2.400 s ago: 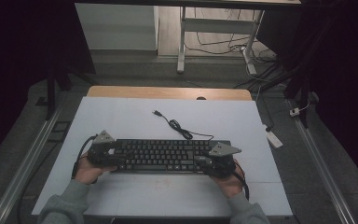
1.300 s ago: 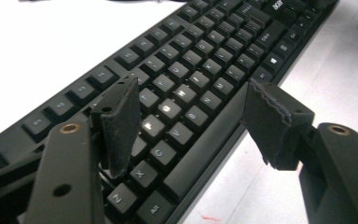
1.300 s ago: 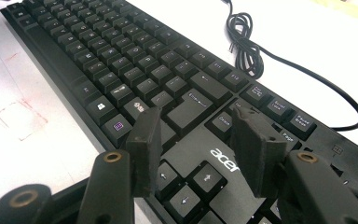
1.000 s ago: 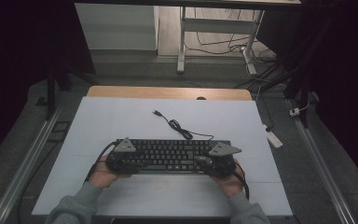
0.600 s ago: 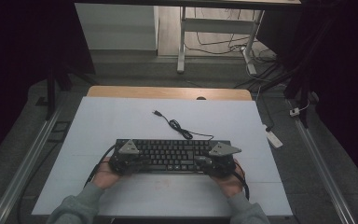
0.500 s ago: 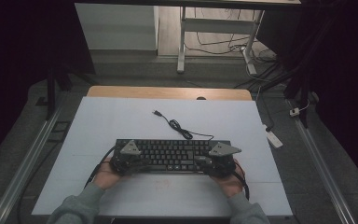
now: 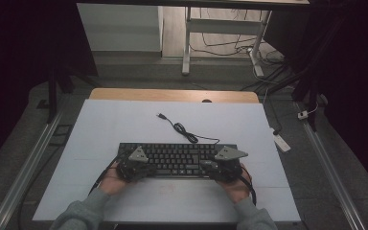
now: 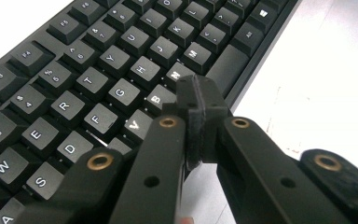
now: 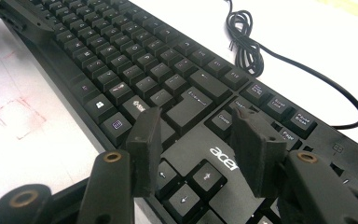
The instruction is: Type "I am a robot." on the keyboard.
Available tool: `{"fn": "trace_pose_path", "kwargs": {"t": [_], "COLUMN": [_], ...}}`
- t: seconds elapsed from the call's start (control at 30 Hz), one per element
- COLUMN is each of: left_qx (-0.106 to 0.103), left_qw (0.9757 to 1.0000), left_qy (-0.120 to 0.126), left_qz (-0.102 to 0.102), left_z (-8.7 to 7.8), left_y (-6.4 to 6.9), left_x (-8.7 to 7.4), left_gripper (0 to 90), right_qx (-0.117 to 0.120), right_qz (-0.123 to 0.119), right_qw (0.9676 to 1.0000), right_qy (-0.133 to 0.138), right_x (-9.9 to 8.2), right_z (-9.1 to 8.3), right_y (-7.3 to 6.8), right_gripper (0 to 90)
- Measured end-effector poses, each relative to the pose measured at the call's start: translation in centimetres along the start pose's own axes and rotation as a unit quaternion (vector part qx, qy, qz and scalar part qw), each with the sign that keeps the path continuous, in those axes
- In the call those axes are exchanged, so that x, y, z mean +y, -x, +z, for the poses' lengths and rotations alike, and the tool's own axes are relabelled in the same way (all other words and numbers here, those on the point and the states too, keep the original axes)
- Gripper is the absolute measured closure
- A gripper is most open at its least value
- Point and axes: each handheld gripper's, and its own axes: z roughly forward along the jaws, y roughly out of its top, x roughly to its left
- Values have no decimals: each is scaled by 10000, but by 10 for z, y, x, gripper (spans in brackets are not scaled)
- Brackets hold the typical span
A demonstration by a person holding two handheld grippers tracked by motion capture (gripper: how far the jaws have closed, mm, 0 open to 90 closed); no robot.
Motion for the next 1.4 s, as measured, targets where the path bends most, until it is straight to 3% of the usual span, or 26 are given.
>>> {"fn": "trace_pose_path", "kwargs": {"t": [0.37,0.57,0.77,0.87,1.13,1.27,1.4], "left_qx": [29,123,112,130,344,489,558], "left_qw": [10000,9998,9996,9988,9946,9912,9900], "left_qy": [-6,-63,245,452,794,876,853], "left_qz": [-6,142,4,-127,-577,-864,-972], "left_z": [2,3,-6,-14,-37,-46,-49], "left_y": [0,3,1,-3,-14,-24,-30], "left_x": [-1,-1,0,-1,-7,-13,-16], "left_gripper": [890,891,886,816,465,398,365], "right_qx": [-6,-21,-27,-23,-16,-2,-8], "right_qz": [9,-6,-11,-10,1,3,-5], "right_qw": [10000,10000,10000,10000,10000,10000,10000], "right_qy": [-4,5,13,10,31,41,32], "right_x": [0,0,0,0,1,1,1], "right_z": [0,-1,-1,-2,-2,-2,-2], "right_y": [0,0,1,1,0,1,0], "right_gripper": [532,533,533,532,532,533,533]}}
